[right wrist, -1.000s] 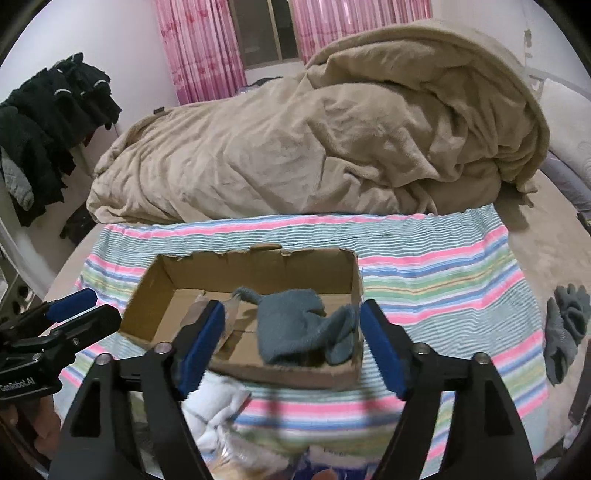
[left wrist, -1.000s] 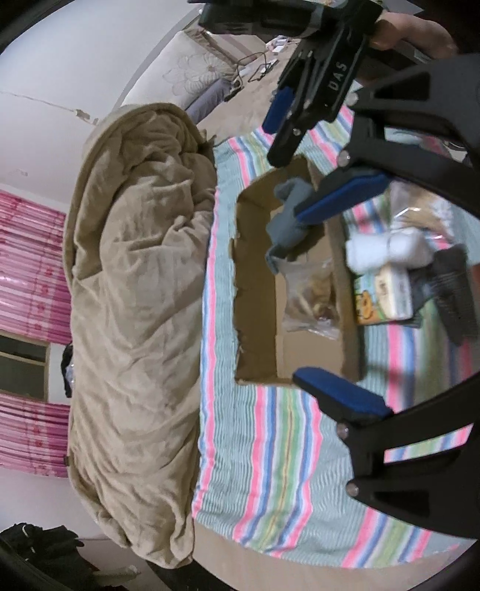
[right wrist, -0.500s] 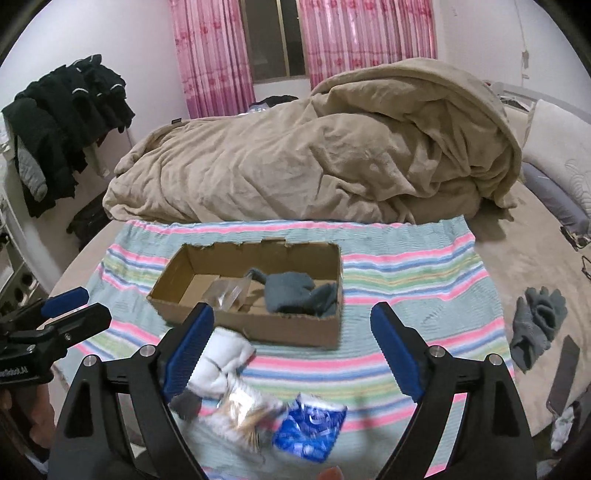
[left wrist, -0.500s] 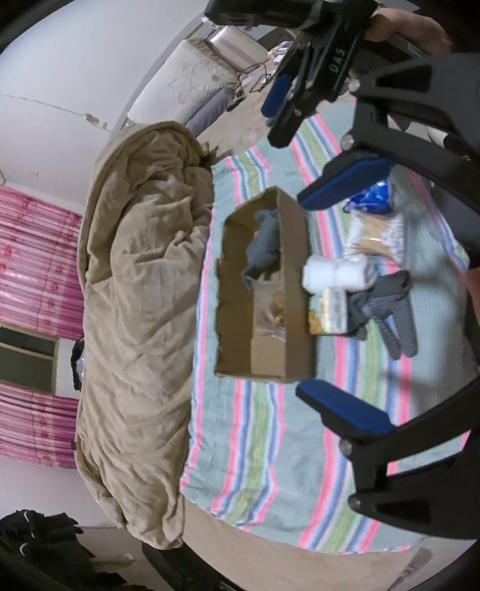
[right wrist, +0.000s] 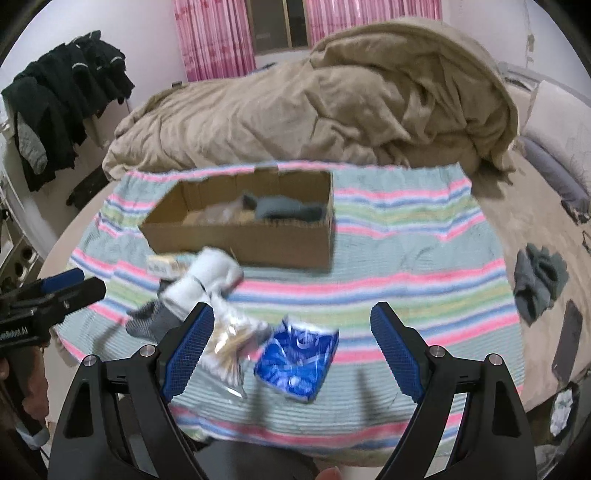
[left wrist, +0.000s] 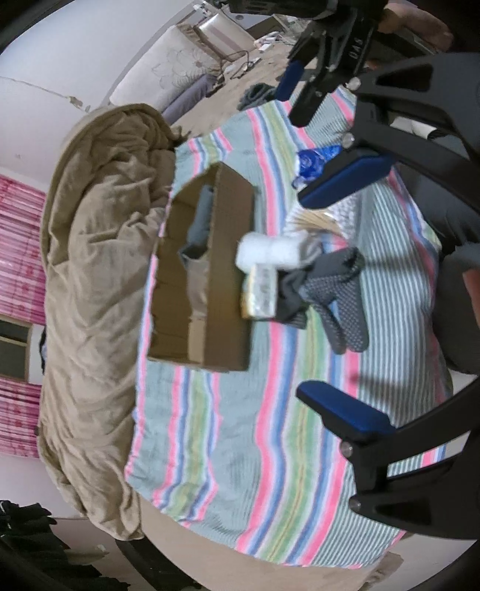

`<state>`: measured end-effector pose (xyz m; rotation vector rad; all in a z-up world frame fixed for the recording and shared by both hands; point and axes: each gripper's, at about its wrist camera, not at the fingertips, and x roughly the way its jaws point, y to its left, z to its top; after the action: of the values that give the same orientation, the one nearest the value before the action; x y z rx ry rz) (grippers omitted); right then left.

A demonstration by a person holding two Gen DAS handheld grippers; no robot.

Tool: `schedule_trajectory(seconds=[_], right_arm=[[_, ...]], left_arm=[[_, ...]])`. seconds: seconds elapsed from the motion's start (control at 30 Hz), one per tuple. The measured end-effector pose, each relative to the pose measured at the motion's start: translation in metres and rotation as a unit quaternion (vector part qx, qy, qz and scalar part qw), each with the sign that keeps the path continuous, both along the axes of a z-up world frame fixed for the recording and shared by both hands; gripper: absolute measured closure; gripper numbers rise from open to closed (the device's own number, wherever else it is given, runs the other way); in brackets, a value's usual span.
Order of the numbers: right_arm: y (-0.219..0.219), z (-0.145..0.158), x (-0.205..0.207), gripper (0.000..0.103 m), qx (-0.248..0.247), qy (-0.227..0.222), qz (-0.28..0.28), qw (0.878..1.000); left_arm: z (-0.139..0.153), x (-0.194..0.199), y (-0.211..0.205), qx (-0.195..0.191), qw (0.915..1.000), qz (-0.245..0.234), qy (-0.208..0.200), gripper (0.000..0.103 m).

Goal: Organize objects
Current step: 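Withdraw both tools from the box back toward the remaining items, then grasp the blue tissue pack with the right tool while the left tool grasps the gray dotted glove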

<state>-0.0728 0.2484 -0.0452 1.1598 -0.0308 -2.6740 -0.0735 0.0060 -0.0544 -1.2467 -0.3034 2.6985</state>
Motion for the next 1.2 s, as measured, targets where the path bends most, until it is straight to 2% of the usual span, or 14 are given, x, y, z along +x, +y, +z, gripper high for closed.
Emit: schedule_trajectory(seconds=[0.2, 0.57, 0.73, 0.8, 0.83, 0.87, 0.9, 0.97, 1.07, 1.2], right_arm=[[0.004, -0.034, -0.003, 0.014, -0.001, -0.035, -0.005, 0.999], [-0.002, -0.073, -0.019, 0.014, -0.001, -0.078, 0.004, 0.997], [-0.002, -0.085, -0.027, 0.014, -0.012, -0.096, 0.001, 0.995], [-0.002, -0.089, -0.029, 0.020, -0.013, -0.099, -0.002, 0.995], [-0.001, -0.089, -0.029, 0.022, -0.012, -0.099, -0.002, 0.995], [-0.001, -0.090, -0.029, 0.028, -0.012, -0.097, 0.001, 0.995], [0.000, -0.090, -0.028, 0.038, -0.015, -0.096, 0.002, 0.995], [0.004, -0.088, -0.028, 0.047, -0.016, -0.094, 0.000, 0.995], [0.009, -0.086, -0.026, 0.054, -0.023, -0.093, -0.002, 0.995], [0.012, -0.079, -0.021, 0.056, -0.023, -0.082, -0.008, 0.996]], left_arm=[[-0.026, -0.005, 0.006, -0.006, 0.9996, -0.010, -0.025, 0.008], [-0.068, -0.027, 0.016, -0.023, 0.9973, -0.019, -0.066, 0.008], [-0.078, -0.032, 0.018, -0.027, 0.9972, -0.029, -0.063, 0.009], [-0.078, -0.032, 0.021, -0.030, 0.9974, -0.035, -0.055, 0.016], [-0.078, -0.032, 0.022, -0.027, 0.9973, -0.043, -0.053, 0.024], [-0.078, -0.031, 0.025, -0.026, 0.9970, -0.052, -0.051, 0.034], [-0.078, -0.031, 0.027, -0.024, 0.9967, -0.059, -0.050, 0.039], [-0.075, -0.028, 0.032, -0.025, 0.9964, -0.068, -0.044, 0.052], [-0.071, -0.025, 0.038, -0.023, 0.9958, -0.081, -0.035, 0.065], [-0.069, -0.021, 0.037, -0.016, 0.9952, -0.092, -0.032, 0.074]])
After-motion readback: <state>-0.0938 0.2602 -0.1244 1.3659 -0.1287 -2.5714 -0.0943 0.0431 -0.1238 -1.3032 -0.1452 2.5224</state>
